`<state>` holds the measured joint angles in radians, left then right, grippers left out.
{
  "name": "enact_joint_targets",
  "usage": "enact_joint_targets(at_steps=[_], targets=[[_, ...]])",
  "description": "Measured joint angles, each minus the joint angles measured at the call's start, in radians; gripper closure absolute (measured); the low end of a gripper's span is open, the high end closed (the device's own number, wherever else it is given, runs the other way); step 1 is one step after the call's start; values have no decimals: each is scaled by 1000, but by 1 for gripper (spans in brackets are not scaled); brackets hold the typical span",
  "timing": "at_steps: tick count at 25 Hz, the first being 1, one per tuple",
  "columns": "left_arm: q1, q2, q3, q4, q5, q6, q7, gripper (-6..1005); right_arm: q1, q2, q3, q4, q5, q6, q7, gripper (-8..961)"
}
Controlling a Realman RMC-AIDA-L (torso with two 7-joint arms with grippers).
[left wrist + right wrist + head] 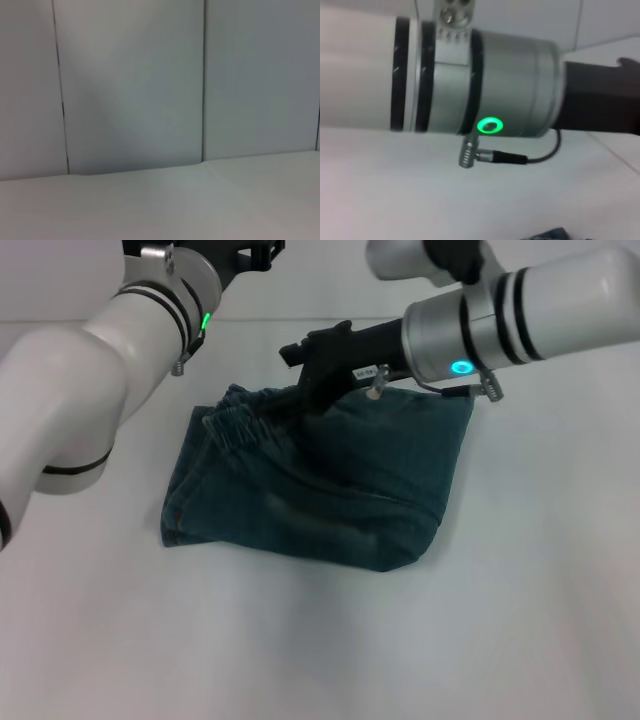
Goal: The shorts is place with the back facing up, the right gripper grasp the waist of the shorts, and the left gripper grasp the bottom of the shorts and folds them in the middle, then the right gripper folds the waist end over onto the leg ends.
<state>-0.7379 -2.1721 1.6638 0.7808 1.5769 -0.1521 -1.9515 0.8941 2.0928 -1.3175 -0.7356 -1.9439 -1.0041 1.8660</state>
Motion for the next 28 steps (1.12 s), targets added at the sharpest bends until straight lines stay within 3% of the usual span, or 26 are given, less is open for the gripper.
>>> enact_joint_targets(at_steps=[6,11,14,15,16,20,28], targets=[[16,2,-53,3,0,5,3,254,-159,1,-1,-127,111,-8,-31,16],[63,1,-112,29,0,17,2,113,-305,-5,22,-166,287,-42,-123,17],[93,1,-124,52,0,27,-2,113,-398,-5,54,-171,411,-81,-219,18],[144,1,-145,100,-3,71,-6,113,-427,-5,70,-169,451,-100,-251,18],[152,1,-150,107,-4,81,-6,113,-453,-5,86,-165,483,-122,-283,18],[233,-3,-261,174,-11,291,-9,113,-539,-5,175,-146,543,-232,-377,19],[312,-2,-544,159,-12,985,71,113,-609,-23,367,-105,448,-492,-411,20]])
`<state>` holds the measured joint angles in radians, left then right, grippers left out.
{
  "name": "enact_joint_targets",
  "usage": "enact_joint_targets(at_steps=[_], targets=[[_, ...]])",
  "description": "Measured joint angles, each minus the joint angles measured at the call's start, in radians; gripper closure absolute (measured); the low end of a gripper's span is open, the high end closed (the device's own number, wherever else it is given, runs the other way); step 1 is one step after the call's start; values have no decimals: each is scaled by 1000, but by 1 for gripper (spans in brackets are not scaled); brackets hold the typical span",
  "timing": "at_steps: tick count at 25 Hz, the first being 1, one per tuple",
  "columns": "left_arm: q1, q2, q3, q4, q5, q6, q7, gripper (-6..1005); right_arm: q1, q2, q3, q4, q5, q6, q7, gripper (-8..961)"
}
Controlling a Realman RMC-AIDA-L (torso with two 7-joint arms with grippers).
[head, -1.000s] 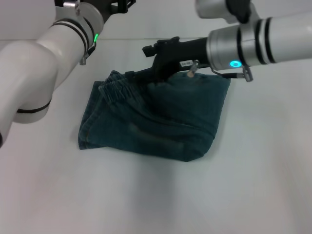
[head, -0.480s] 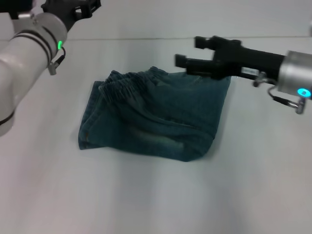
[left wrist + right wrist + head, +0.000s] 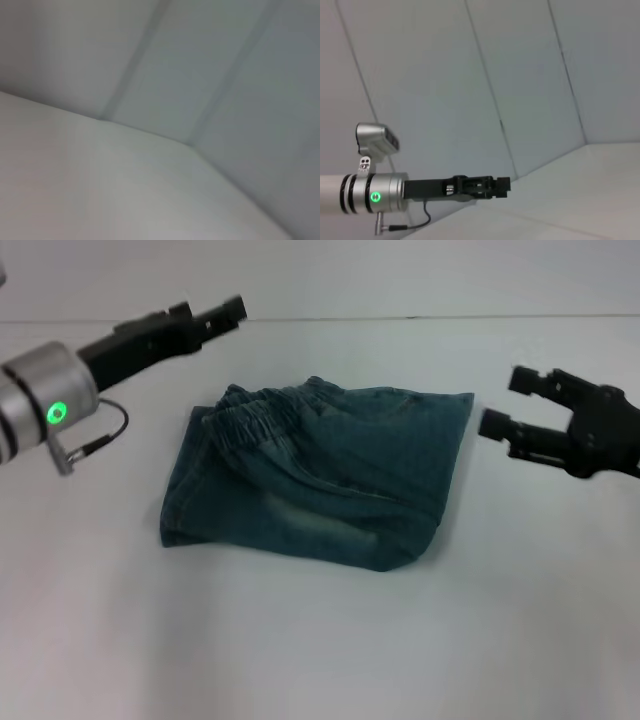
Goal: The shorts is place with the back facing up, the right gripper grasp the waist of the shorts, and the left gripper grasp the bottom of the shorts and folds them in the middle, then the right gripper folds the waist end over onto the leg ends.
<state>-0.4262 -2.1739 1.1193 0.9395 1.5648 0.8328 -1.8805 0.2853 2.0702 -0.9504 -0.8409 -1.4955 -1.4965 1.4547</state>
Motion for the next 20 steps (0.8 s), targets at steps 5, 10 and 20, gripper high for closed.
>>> enact_joint_targets(at_steps=[5,10,20], targets=[[19,9,-212,-105,0,386,116,114,-8,-20,98,1,-126,-140,-1,21],[45,13,-330,-192,15,640,228,114,-5,-36,146,4,-205,-194,-18,22],[67,10,-336,-245,94,844,353,114,39,-24,148,7,-273,-196,-30,23]])
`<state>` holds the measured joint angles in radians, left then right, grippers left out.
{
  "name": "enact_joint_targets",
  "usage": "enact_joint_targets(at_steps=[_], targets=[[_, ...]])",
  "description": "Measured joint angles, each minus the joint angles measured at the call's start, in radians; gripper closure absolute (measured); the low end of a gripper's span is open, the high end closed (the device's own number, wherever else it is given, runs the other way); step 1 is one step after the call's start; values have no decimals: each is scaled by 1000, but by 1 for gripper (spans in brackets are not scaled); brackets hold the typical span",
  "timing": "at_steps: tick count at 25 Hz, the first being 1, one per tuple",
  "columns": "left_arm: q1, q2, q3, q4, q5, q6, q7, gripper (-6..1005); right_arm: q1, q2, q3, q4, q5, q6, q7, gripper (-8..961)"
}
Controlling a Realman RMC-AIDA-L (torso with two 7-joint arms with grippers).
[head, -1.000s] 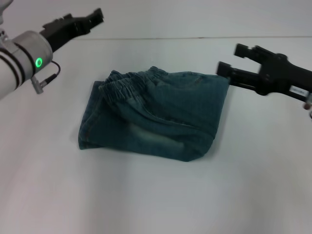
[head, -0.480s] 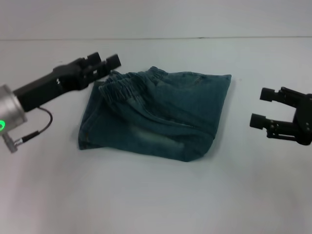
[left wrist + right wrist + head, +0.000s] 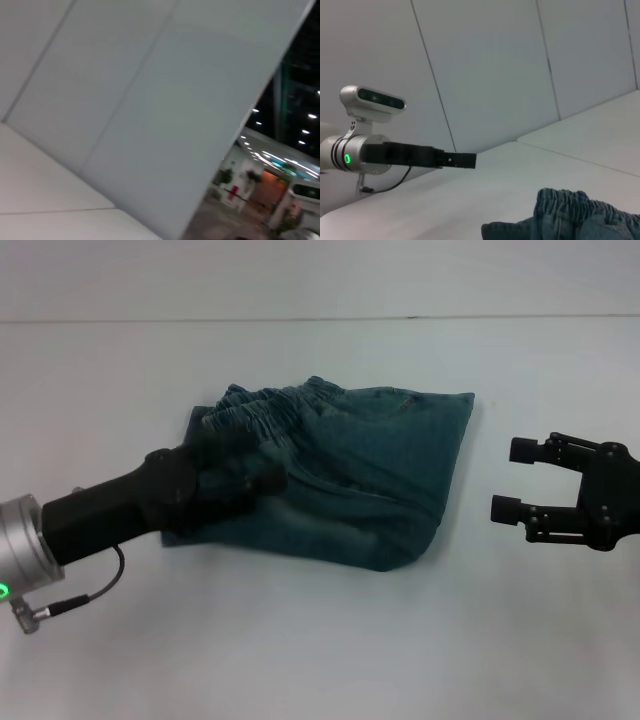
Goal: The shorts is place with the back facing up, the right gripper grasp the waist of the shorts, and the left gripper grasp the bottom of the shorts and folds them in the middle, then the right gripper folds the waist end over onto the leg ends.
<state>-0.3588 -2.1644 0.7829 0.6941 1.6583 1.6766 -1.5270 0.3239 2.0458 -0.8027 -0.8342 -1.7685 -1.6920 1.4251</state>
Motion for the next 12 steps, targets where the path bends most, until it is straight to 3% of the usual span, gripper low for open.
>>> enact_joint_targets(at_steps=[12], targets=[[-29,1,18,-48,78,24,44,114,7,0,-9,1,-16,-28,0,22]])
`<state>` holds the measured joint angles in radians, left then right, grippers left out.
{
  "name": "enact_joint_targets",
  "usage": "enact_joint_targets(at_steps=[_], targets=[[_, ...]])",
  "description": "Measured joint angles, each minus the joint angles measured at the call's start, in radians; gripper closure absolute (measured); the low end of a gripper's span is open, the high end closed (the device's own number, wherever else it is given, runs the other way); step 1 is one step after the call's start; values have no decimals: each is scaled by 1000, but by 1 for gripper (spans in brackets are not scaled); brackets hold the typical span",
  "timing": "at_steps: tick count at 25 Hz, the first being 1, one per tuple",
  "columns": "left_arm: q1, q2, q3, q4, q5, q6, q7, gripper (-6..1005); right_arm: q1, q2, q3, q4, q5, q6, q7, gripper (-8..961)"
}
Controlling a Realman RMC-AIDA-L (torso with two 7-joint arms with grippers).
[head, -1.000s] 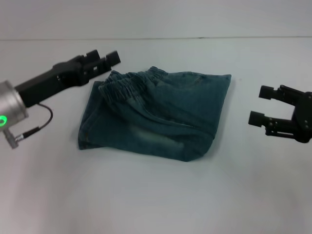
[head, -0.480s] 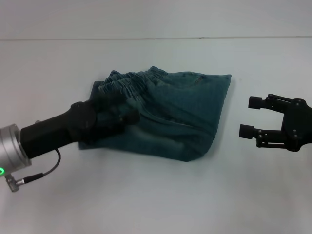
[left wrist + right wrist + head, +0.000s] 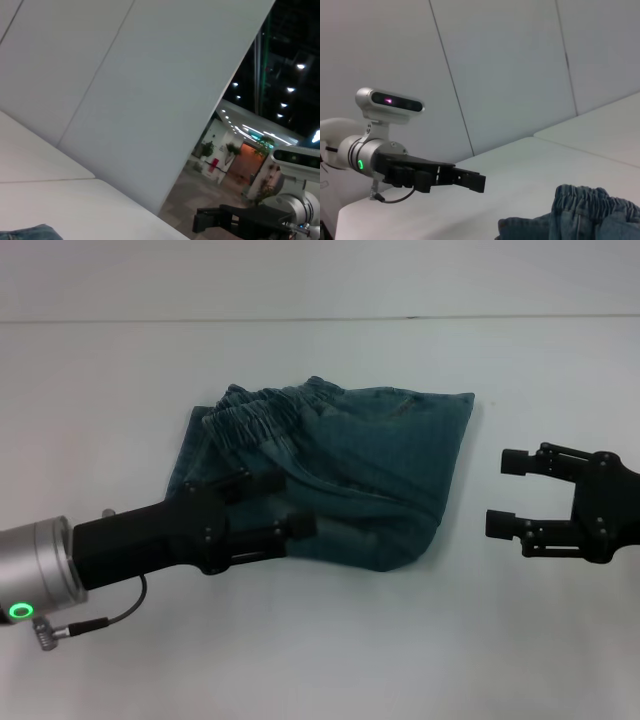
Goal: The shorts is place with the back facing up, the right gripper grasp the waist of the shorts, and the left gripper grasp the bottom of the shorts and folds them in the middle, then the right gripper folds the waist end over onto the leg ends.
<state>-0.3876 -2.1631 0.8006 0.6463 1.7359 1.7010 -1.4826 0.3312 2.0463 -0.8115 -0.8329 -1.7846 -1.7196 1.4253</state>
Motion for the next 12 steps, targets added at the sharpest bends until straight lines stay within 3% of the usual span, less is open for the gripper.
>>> enact_joint_targets(at_steps=[12], targets=[[-22,0,2,-38,5,-12,30,113,9,7,0,0,-19,-3,7,28]])
